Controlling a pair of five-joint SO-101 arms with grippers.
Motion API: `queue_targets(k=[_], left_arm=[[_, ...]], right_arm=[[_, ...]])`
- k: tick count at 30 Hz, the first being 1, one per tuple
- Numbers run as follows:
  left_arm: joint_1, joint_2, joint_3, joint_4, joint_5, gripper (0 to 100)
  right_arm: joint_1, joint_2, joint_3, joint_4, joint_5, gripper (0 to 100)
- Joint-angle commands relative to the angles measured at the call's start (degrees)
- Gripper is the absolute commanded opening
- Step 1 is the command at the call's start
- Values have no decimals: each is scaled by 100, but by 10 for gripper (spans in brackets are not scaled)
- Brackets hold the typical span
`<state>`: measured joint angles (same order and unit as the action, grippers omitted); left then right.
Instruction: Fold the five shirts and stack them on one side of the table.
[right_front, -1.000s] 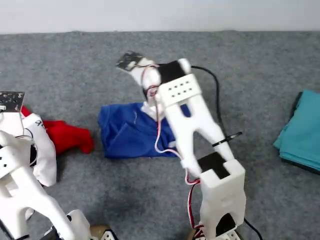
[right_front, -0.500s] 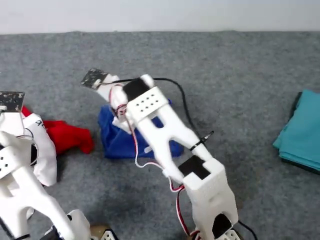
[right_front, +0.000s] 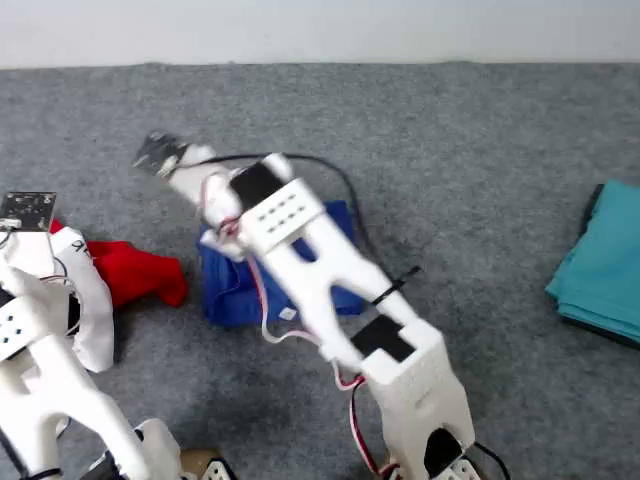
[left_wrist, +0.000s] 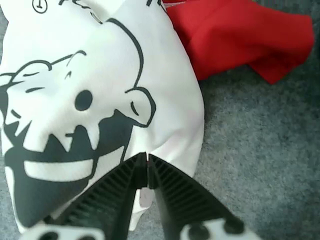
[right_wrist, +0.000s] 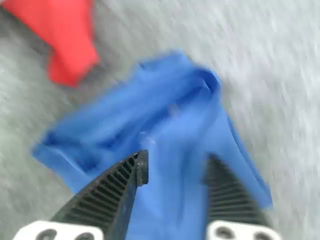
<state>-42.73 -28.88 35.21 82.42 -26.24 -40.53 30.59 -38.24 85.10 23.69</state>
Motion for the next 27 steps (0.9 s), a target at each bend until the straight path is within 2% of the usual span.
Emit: queue_targets(k=[1, 5, 9, 12, 15, 18, 21, 24, 27], left_arm=[[44, -176, -57, -158, -53, 15], [44, -176, -75, -158, -53, 15], [44, -176, -75, -158, -44, 15], [44, -176, -75, -158, -44, 15], [26, -176, -66, -158, -35, 15], [9, -176, -75, -149, -35, 15], [9, -176, -75, -141, -35, 15], [9, -176, -66, -132, -26, 15], [9, -185, -57, -132, -26, 15]], right_arm=[[708, -13, -281, 620, 62, 23], [1244, 418, -308, 1130, 527, 9], [1182, 892, -316, 1332, 651, 9], [655, 1130, -325, 1376, 642, 9], [-163, 1147, -563, 1367, 633, 9], [-831, 1138, -1240, 1411, 413, 9], [-1156, 1156, -1890, 1596, 290, 9], [-1095, 1121, -2312, 1745, 290, 9], [-541, 1138, -2585, 1745, 308, 9]])
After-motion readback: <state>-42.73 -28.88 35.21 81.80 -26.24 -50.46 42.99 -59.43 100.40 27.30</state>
